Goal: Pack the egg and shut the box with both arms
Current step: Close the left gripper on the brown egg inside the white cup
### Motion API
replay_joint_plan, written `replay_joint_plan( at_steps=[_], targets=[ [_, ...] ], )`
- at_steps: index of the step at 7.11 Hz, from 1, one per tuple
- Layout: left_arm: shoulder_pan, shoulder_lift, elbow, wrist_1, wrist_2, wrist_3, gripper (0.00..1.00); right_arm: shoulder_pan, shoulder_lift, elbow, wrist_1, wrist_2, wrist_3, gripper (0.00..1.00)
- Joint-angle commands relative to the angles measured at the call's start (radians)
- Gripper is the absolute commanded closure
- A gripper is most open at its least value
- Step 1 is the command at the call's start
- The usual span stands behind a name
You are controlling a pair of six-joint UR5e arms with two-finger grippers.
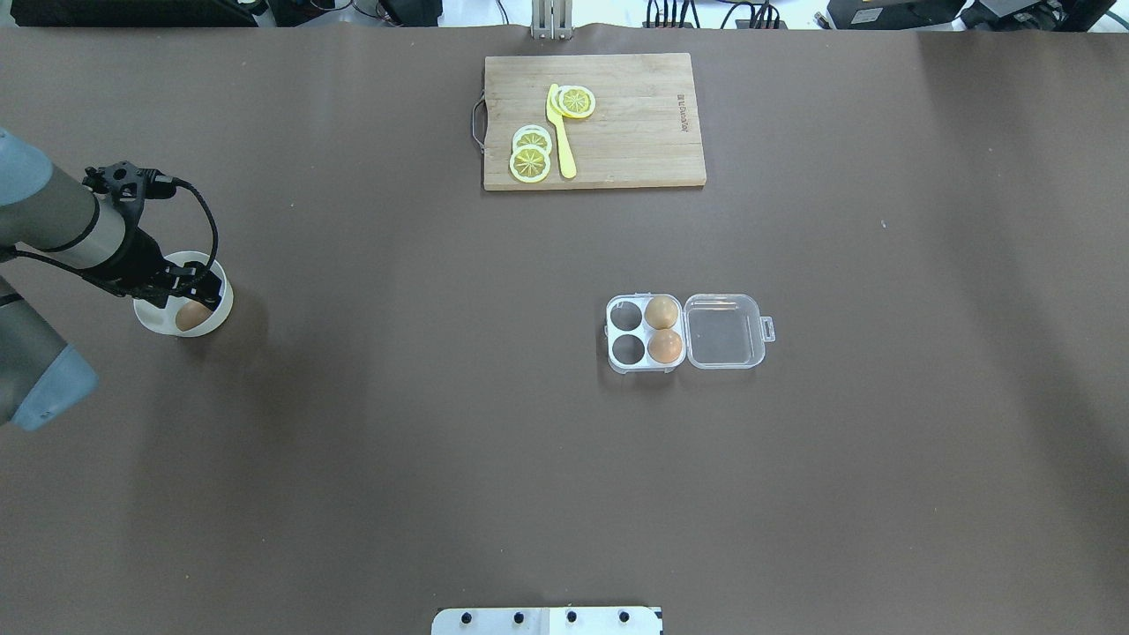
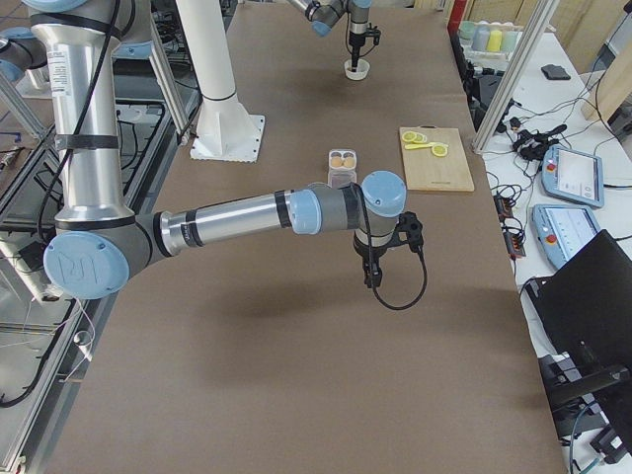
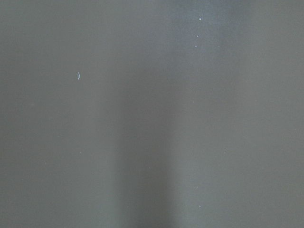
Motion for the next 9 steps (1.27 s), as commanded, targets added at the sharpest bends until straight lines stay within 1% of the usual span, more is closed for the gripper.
replay_joint_plan(
  at_steps=[1,3,6,9],
  targets=[
    [0.004,0.004,0.003,0.000,0.000,0.001,0.22,0.000,0.000,0.003,-0.002,0.001,0.001,0.00],
    [0.009,0.004,0.000,0.002,0.000,0.001,0.22,0.000,0.000,0.008,0.002,0.005,0.059,0.00],
    [0.013,0.000,0.006,0.002,0.000,0.001,0.22,0.000,0.000,0.011,0.002,0.005,0.061,0.00],
    [0.030,0.000,0.009,0.002,0.000,0.000,0.26,0.000,0.000,0.013,0.002,0.007,0.061,0.00]
  ],
)
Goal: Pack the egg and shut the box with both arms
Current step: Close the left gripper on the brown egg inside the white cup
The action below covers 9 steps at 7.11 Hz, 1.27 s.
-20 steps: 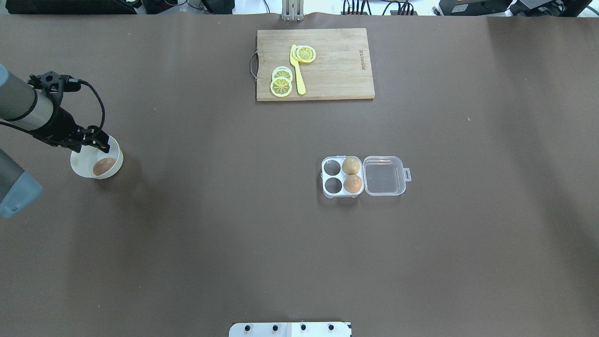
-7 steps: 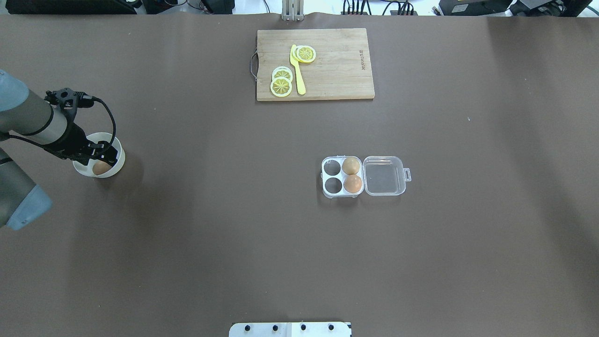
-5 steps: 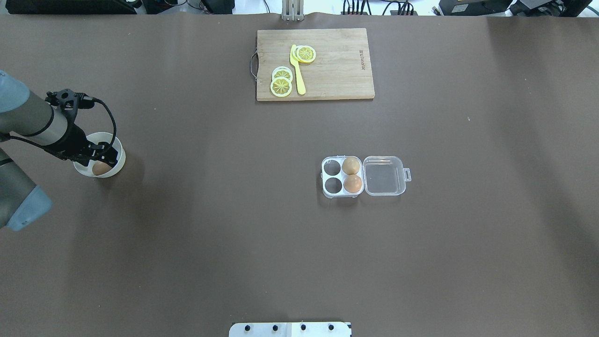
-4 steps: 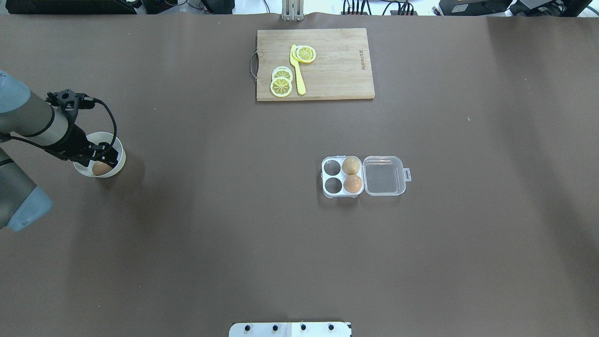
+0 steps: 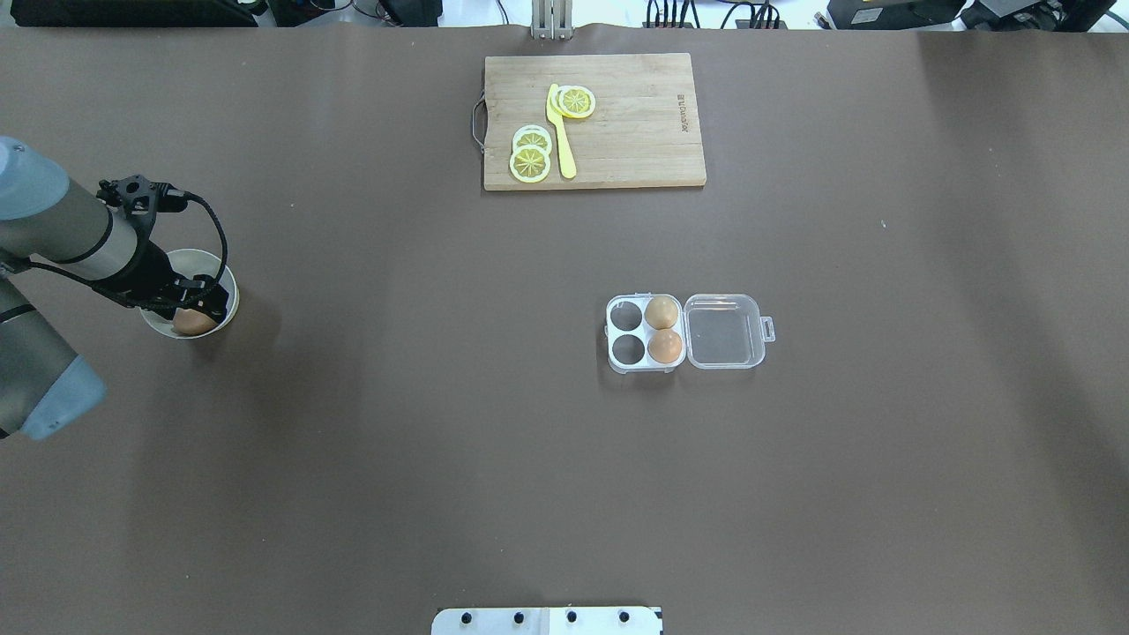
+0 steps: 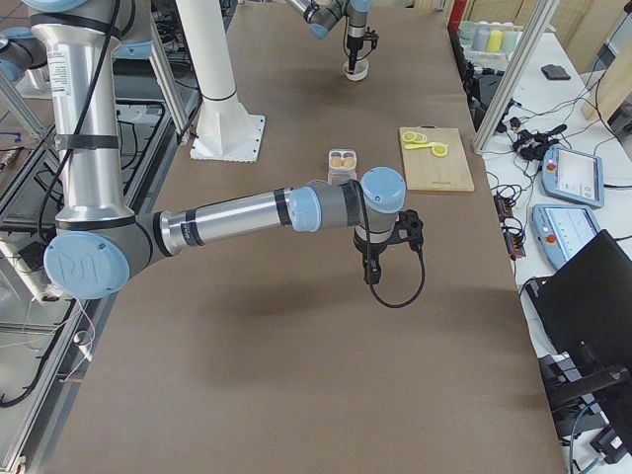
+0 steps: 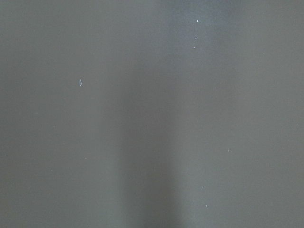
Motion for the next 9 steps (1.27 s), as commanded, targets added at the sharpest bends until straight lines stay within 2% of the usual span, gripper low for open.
replay_joint_plan(
  at_steps=[1,5,9],
  targets=[
    [0.002,0.001,0.000,0.000,0.000,0.000,0.29,0.001,0.001,0.001,0.000,0.001,0.000,0.00],
    [0.002,0.010,-0.001,0.000,0.000,0.003,0.56,0.001,0.010,0.001,0.000,0.000,0.000,0.00],
    [0.001,0.012,-0.003,0.006,-0.001,0.003,0.74,0.001,0.013,0.001,-0.002,0.000,0.000,0.00]
  ],
)
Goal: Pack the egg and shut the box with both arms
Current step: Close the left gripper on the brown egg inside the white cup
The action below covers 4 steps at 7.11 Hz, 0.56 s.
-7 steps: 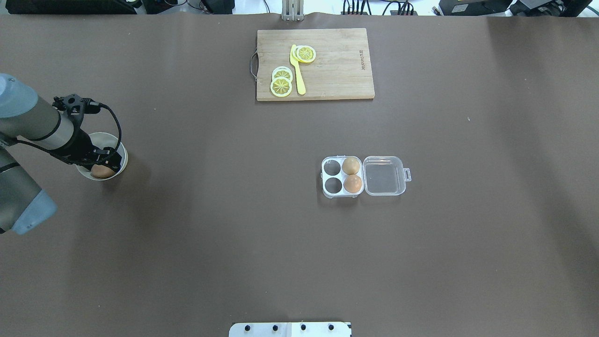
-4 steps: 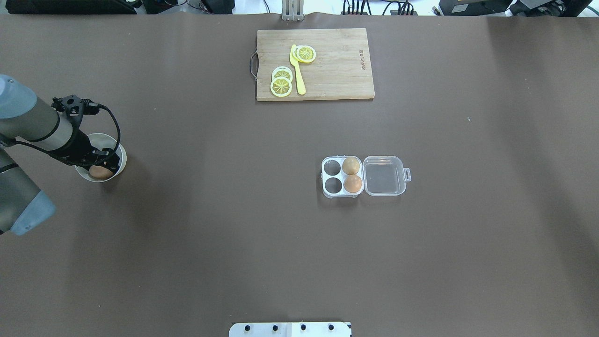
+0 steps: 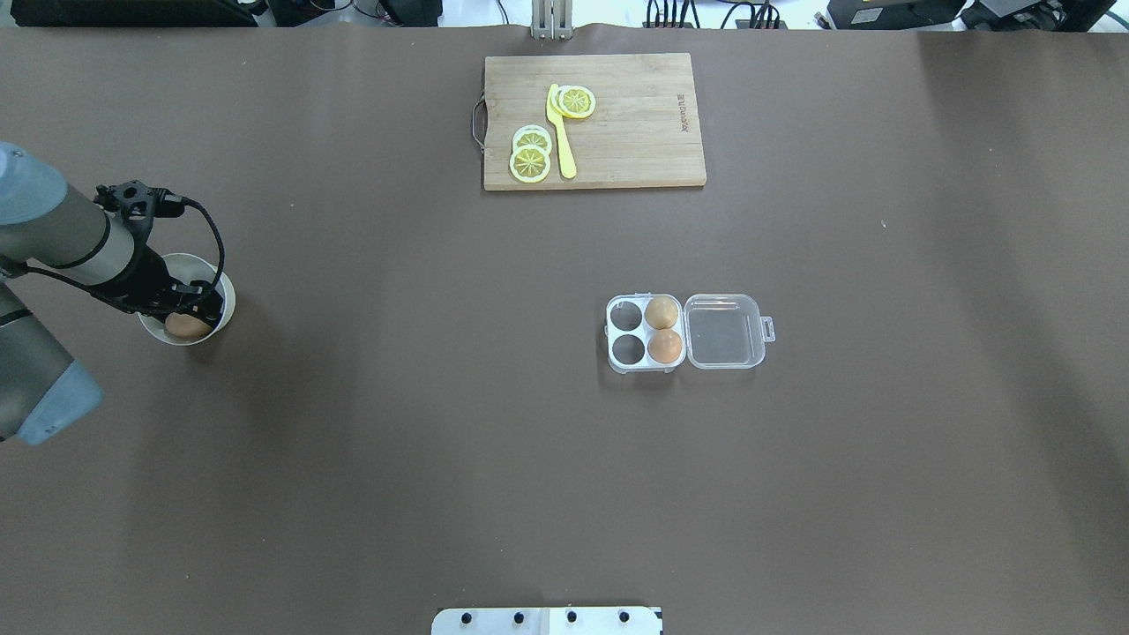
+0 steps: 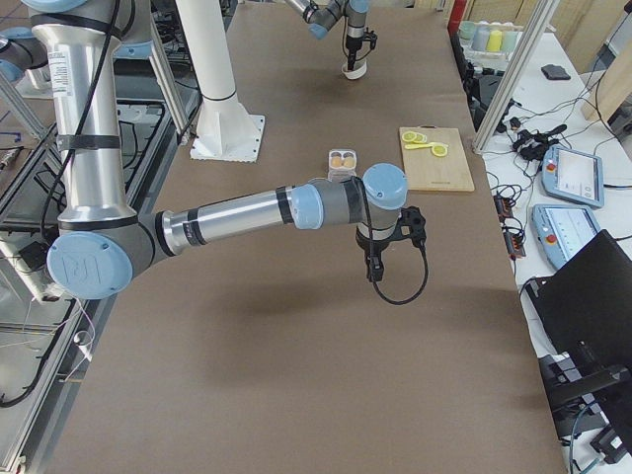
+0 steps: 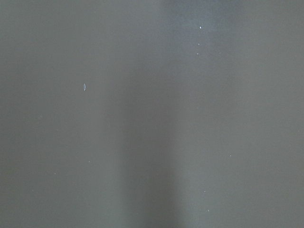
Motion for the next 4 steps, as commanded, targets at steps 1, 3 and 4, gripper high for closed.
replay_joint_plan(
  at_steps=[1,3,4],
  targets=[
    [-0.003,-0.001,-0.004,0.004,-0.008,0.000,0.76,0.000,0.001,0.000,0.000,0.000,0.000,0.00],
    [-0.006,-0.001,-0.007,0.006,-0.012,0.000,0.79,0.000,0.001,0.002,0.000,0.000,0.002,0.00],
    [-0.009,-0.003,-0.009,0.007,-0.012,0.000,0.80,0.000,0.001,0.002,0.000,0.001,0.002,0.00]
  ],
)
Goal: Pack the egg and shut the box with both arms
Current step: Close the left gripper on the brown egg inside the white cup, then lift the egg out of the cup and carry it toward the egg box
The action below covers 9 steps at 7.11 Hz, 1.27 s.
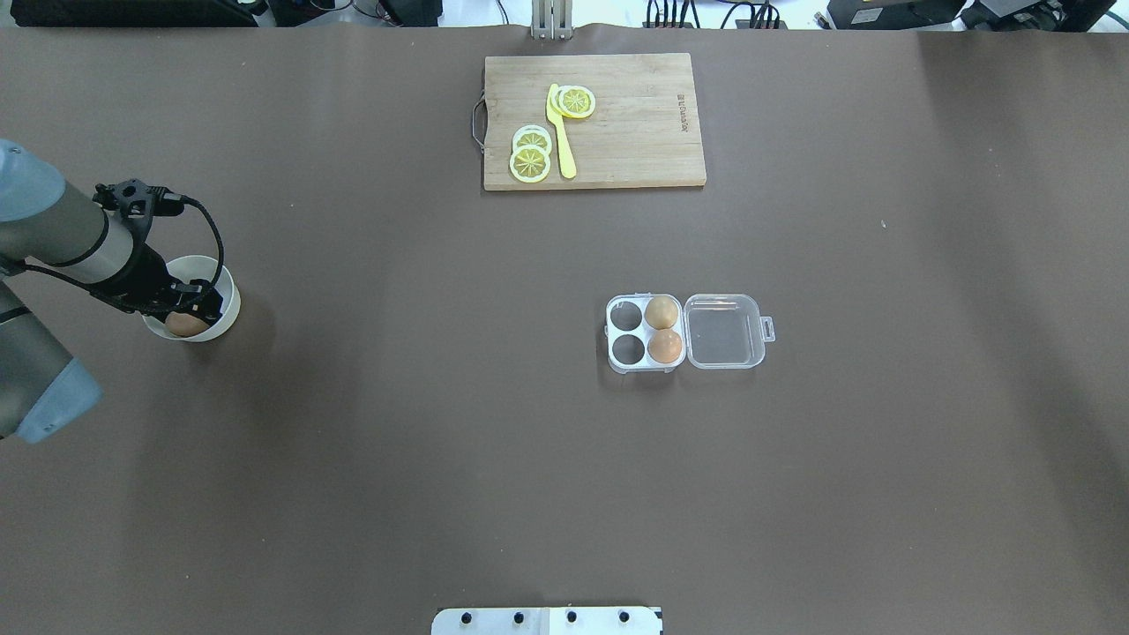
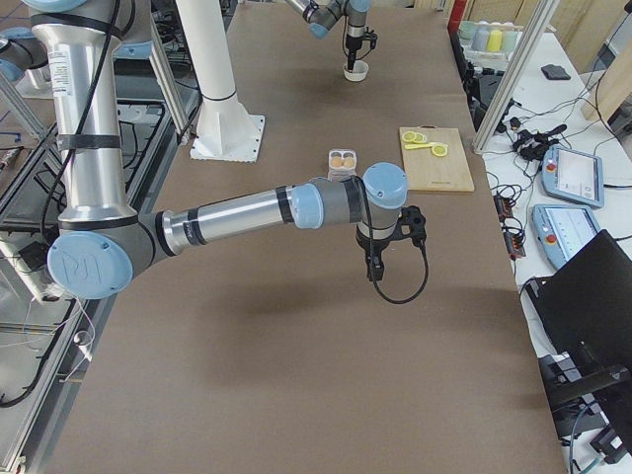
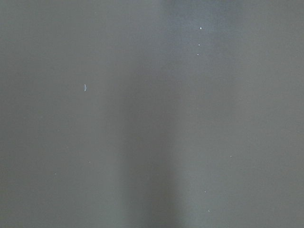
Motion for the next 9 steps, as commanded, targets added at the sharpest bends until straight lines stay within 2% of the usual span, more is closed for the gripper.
replay_joint_plan(
  at_steps=[1,3,5,6,7,8,9],
  targets=[
    [-0.006,-0.001,-0.005,0.001,-0.003,-0.002,0.80,0.000,0.000,0.000,0.000,0.000,0.000,0.00],
    [-0.023,-0.003,-0.005,0.003,-0.016,-0.002,0.82,0.000,0.000,0.008,-0.002,0.000,0.000,0.00],
    [-0.132,-0.009,-0.021,0.001,-0.088,-0.002,0.92,0.000,0.000,0.014,-0.008,0.000,0.000,0.00],
    [-0.150,-0.009,-0.045,0.001,-0.090,-0.005,0.93,0.000,0.000,0.017,-0.009,0.000,0.000,0.00],
    [-0.164,-0.012,-0.071,0.000,-0.090,-0.020,0.99,0.000,0.002,0.017,-0.009,0.000,0.000,0.00],
    [-0.166,-0.014,-0.111,0.000,-0.092,-0.052,1.00,0.000,0.002,0.019,-0.008,0.000,0.000,0.00],
    [-0.161,-0.071,-0.116,-0.008,-0.090,-0.161,1.00,0.000,0.002,0.020,-0.009,0.001,0.000,0.00]
  ],
)
